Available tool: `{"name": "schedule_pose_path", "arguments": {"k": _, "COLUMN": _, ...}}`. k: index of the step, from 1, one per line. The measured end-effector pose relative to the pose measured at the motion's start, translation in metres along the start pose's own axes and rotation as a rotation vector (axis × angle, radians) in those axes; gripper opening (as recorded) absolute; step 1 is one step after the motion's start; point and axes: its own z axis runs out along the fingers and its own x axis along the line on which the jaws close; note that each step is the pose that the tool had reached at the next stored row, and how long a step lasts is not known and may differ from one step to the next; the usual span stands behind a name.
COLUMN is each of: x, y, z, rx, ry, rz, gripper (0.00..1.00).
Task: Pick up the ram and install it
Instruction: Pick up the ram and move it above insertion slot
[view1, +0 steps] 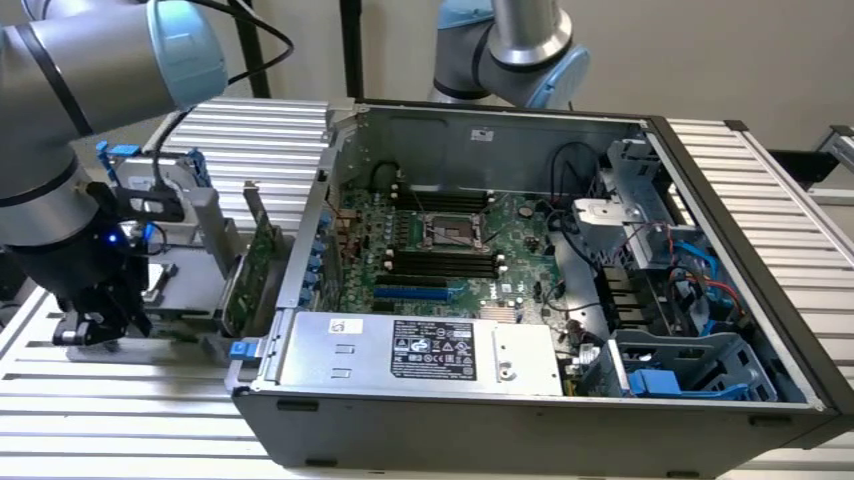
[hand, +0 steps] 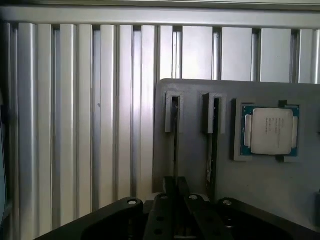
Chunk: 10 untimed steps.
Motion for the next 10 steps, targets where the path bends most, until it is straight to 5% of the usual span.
{"name": "schedule_pose_path", "arguments": {"k": 10, "x": 0.000, "y": -0.0001, "z": -0.0298, "rx": 0.0004, "ry": -0.0053, "rz": -0.003, "gripper": 0.00}}
